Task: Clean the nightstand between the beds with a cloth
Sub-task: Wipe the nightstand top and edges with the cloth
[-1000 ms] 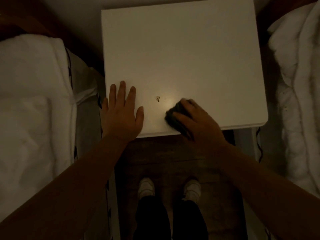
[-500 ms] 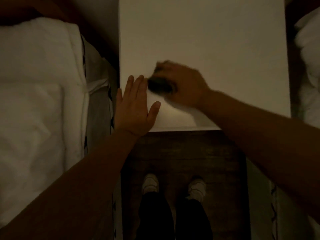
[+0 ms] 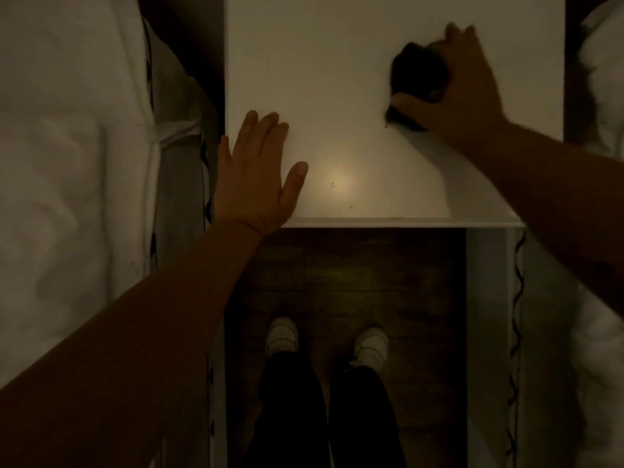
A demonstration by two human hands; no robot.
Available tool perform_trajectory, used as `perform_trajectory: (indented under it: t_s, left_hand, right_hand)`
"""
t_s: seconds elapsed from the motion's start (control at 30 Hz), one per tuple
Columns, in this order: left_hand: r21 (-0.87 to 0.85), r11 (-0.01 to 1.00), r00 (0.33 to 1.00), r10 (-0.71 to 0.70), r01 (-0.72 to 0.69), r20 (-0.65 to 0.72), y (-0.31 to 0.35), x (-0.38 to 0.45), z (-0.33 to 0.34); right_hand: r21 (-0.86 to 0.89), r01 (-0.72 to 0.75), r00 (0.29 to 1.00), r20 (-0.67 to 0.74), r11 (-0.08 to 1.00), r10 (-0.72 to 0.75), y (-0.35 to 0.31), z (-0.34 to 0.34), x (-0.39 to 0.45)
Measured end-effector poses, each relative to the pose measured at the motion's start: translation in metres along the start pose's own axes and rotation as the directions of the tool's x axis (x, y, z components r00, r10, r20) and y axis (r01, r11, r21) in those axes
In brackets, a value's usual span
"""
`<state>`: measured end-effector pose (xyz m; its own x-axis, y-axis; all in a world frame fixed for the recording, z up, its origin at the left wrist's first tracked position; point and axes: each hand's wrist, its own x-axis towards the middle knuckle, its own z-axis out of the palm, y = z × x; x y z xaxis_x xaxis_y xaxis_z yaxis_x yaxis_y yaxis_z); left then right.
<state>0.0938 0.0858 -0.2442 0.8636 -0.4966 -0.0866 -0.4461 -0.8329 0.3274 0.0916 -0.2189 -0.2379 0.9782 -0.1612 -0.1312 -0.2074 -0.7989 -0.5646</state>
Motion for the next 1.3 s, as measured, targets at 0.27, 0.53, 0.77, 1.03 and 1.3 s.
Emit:
perform_trajectory:
  t_s: [0.27, 0.53, 0.77, 1.03, 1.3]
  left_hand:
    - [-0.059, 0.998, 0.998, -0.012, 0.009, -0.058, 0.000, -0.001, 0.003]
    - [-0.051, 0.999, 0.998, 0.004, -0.007, -0.057, -0.001, -0.003, 0.001]
    - [-0.241, 0.970, 0.998, -0.019, 0.004, -0.059, -0.006, -0.012, 0.000]
    - [-0.470, 0.882, 0.997, 0.057, -0.028, 0.047, -0.021, -0.075, 0.004]
    - [-0.670, 0.707, 0.968, -0.240, 0.226, 0.073, -0.022, -0.080, 0.001]
  right_hand:
    - [0.111, 0.436, 0.850, 0.277, 0.893, -0.449, -0.094, 0.055, -0.086]
    - [-0.026, -0.073, 0.975, -0.214, 0.997, 0.066, 0.024, -0.028, -0.122]
    - [-0.012, -0.128, 0.953, -0.280, 0.992, 0.120, 0.009, 0.019, -0.143]
    - [-0.114, 0.109, 0.971, -0.199, 0.987, -0.130, -0.107, 0.110, -0.111]
    - [-0.036, 0.433, 0.901, 0.029, 0.900, -0.433, -0.160, 0.138, -0.087]
